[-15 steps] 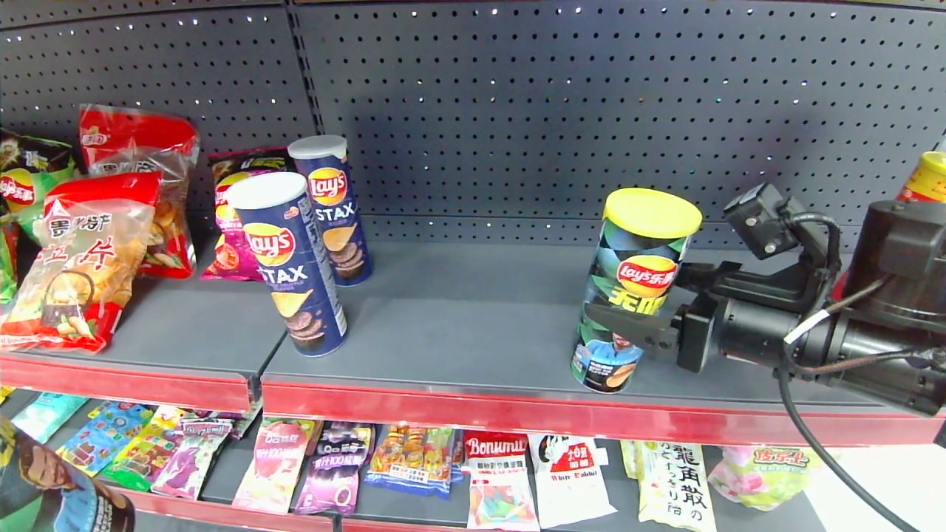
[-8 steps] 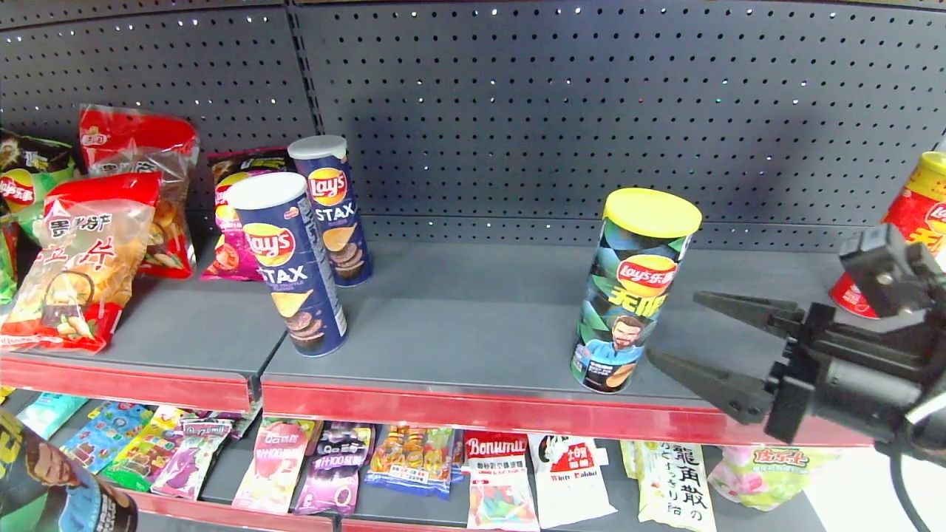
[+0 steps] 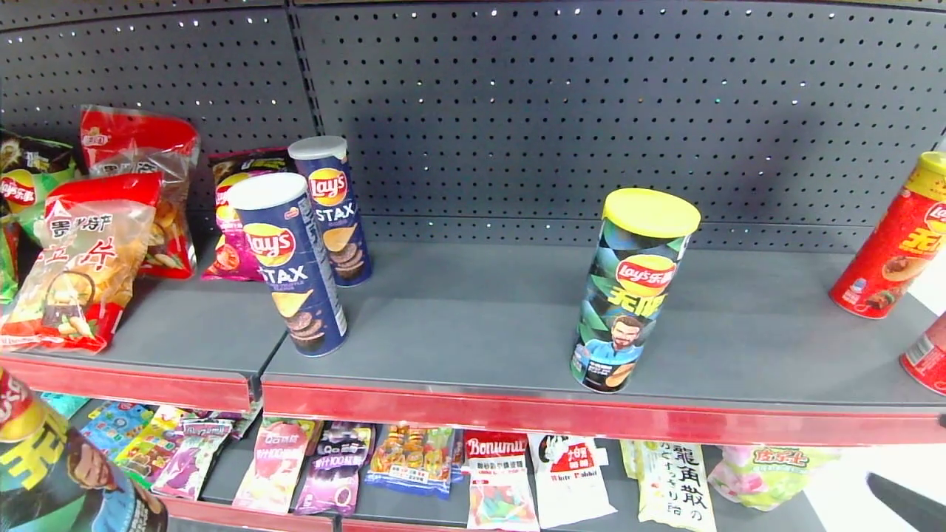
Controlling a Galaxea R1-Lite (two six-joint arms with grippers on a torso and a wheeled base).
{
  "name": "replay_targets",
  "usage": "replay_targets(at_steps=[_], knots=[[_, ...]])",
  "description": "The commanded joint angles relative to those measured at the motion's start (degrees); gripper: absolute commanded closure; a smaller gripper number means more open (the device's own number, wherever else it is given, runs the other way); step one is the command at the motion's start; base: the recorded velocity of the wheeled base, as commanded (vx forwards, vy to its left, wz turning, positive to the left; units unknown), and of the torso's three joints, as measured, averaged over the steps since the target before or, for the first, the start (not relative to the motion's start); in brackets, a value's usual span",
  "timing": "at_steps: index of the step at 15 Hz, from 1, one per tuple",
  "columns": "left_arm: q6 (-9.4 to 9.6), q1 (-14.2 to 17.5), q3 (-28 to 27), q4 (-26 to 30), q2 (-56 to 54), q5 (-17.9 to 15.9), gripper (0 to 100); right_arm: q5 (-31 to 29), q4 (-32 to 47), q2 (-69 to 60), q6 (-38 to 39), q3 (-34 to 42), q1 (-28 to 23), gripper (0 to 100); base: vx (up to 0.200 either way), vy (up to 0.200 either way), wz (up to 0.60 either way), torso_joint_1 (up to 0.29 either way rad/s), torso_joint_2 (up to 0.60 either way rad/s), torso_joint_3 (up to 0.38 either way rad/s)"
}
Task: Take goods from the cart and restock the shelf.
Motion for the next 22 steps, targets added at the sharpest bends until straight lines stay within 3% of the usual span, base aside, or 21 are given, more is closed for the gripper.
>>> replay_targets(at_steps=[1, 4, 8, 10, 11, 13, 14, 18, 20, 22], knots=[[0.03, 0.0, -1.7, -0.1, 4.0, -1.7, 100, -6.5, 14.0, -20.3, 0.0, -1.1, -10.1, 0, 0.0, 0.0, 0.0, 0.0, 0.0, 0.0], [0.12, 0.0, -2.8, -1.6, 6.3, -4.0, 100, -6.0, 12.7, -29.8, -4.2, 7.3, -11.9, 0, 0.0, 0.0, 0.0, 0.0, 0.0, 0.0], [0.03, 0.0, -2.6, -1.7, 6.5, -5.9, 100, -3.2, -2.1, -29.6, -3.6, 19.9, -11.8, 0, 0.0, 0.0, 0.0, 0.0, 0.0, 0.0], [-0.23, 0.0, -2.6, -1.7, 6.4, -6.0, 100, 7.4, -4.8, -29.4, 0.3, 21.3, -10.7, 0, 0.0, 0.0, 0.0, 0.0, 0.0, 0.0], [-0.32, 0.0, -2.5, -1.7, 6.4, -6.0, 100, 7.1, -4.8, -29.5, 0.5, 21.3, -10.8, 0, 0.0, 0.0, 0.0, 0.0, 0.0, 0.0], [-0.32, 0.0, -2.5, -1.7, 6.4, -6.0, 100, -3.7, -5.3, -29.7, 0.9, 21.6, -12.5, 0, 0.0, 0.0, 0.0, 0.0, 0.0, 0.0], [-0.41, 0.0, -2.5, -1.7, 6.3, -6.0, 100, -5.0, -5.4, -30.3, 1.7, 21.7, -13.5, 0, 0.0, 0.0, 0.0, 0.0, 0.0, 0.0], [-1.02, 0.0, -2.4, -1.7, 6.2, -6.0, 100, -4.3, -5.2, -32.9, 1.6, 21.6, -15.3, 0, 0.0, 0.0, 0.0, 0.0, 0.0, 0.0], [-1.02, 0.0, -2.4, -1.7, 6.2, -6.5, 100, 2.7, -5.2, -34.4, 0.7, 21.8, -15.9, 0, 0.0, 0.0, 0.0, 0.0, 0.0, 0.0], [-1.11, 0.0, -2.4, -1.7, 6.1, -10.6, 100, 3.6, -6.4, -35.0, 2.5, 23.7, -16.0, 0, 0.0, 0.0, 0.0, 0.0, 0.0, 0.0]])
